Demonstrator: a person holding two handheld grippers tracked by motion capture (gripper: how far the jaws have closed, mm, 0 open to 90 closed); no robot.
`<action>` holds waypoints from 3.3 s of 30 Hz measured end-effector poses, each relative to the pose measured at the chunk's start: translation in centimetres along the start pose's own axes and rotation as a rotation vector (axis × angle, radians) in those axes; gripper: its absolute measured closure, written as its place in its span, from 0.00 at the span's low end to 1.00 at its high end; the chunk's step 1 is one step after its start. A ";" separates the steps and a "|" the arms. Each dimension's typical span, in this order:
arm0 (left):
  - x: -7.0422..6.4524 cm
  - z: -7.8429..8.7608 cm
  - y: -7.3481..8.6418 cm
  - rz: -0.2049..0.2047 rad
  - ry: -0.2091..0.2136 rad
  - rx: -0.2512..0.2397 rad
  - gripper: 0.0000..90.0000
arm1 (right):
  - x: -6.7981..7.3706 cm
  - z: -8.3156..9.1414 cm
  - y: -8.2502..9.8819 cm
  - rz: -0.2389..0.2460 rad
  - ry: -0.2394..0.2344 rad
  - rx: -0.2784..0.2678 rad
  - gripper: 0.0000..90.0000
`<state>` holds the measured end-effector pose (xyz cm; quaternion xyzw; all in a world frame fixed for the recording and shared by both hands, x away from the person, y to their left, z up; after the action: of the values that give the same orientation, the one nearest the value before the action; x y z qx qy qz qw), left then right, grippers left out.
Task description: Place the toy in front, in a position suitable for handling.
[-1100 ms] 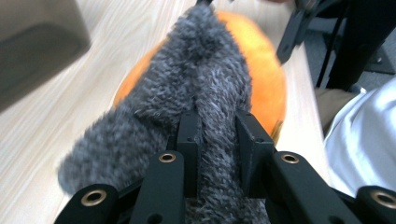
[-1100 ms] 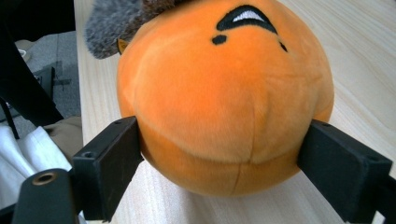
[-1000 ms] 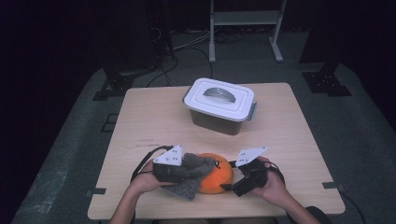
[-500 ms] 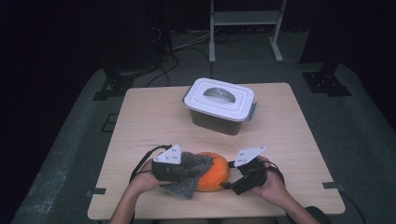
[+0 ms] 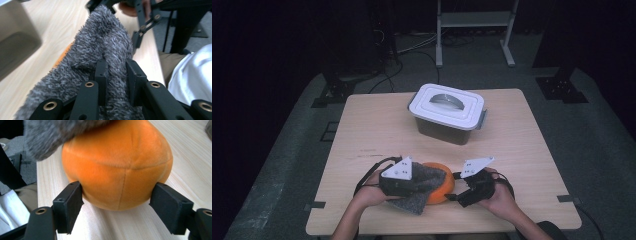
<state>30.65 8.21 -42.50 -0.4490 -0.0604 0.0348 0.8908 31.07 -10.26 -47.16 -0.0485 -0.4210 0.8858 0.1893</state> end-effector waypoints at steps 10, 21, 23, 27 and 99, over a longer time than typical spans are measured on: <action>0.1 0.2 0.2 0.006 -0.020 0.024 0.82 | -0.1 0.3 -0.2 -0.011 0.001 -0.009 0.30; -0.7 -0.5 -1.2 -0.028 0.025 0.007 0.82 | 0.0 0.1 -0.5 -0.026 -0.007 -0.028 0.34; -0.1 0.2 -0.6 -0.008 -0.008 0.016 0.82 | 0.0 0.1 -0.5 -0.032 -0.012 -0.033 0.35; 1.1 1.2 1.0 0.047 -0.068 0.044 0.82 | -0.2 0.0 -0.3 -0.038 -0.020 -0.023 0.35; 0.0 -0.6 1.5 0.171 0.145 -0.001 0.80 | 0.6 -0.3 -0.2 0.023 -0.078 -0.024 0.25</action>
<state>30.69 8.65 -44.08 -0.4541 0.0428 0.0781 0.8865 30.66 -9.69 -47.16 -0.0210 -0.4380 0.8840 0.1620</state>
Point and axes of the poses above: each handheld gripper's, and its own axes: z roughly backward along the jaws, y roughly out of its underside, x roughly to its left, the point moved 6 cm from there along -z, roughly forward along the jaws
